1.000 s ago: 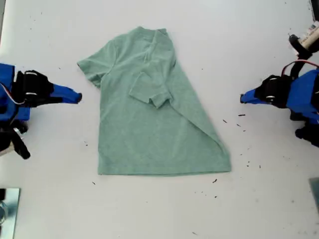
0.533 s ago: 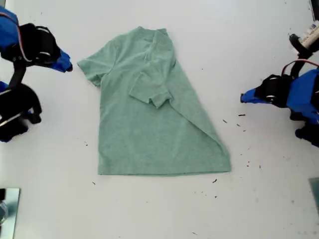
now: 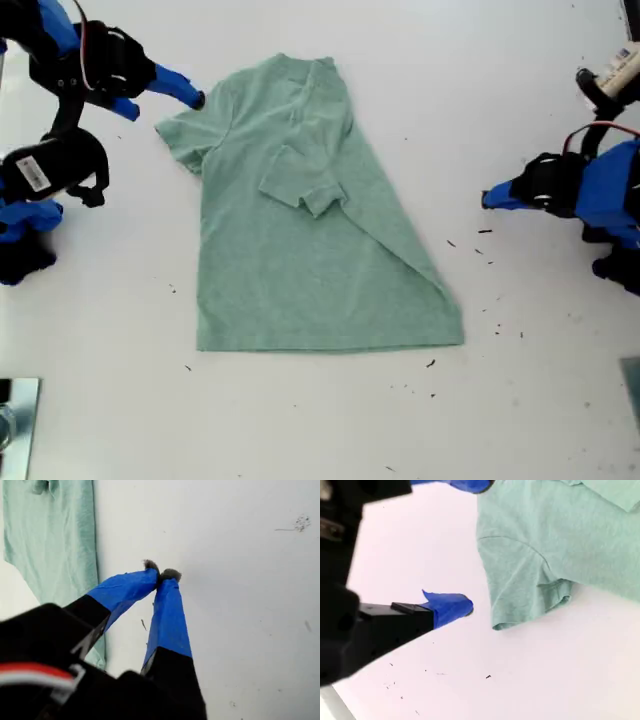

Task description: Fold t shirt

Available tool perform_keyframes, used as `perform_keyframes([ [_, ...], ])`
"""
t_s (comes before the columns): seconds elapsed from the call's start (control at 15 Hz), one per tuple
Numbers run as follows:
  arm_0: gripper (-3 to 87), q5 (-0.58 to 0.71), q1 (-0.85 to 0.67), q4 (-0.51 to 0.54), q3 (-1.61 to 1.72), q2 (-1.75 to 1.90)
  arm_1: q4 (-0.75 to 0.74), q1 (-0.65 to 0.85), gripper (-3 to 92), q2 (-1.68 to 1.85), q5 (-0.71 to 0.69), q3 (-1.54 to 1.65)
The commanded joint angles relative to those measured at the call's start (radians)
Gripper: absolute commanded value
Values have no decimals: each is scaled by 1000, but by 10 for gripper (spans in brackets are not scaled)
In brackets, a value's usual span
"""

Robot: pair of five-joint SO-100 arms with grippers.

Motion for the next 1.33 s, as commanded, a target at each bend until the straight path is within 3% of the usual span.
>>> perform_keyframes([
  [0.0,340,37,-94,-43,20,-21,-6,-6,25,9,-18,57],
  [0.33,326,86,-181,-356,241,-235,-6,-15,25,9,-25,57],
  [0.53,275,72,-133,-456,291,-356,-6,-15,25,9,-26,57],
  [0.67,34,51,-81,-471,290,-347,-6,-5,25,9,-26,57],
  [0.8,-1,52,-74,-456,264,-135,-8,-3,25,9,-28,57],
  [1.0,-2,118,-109,-333,46,-18,-8,-3,25,9,-26,57],
  [1.27,-2,115,-35,-360,9,-72,-8,-9,25,9,-20,57],
])
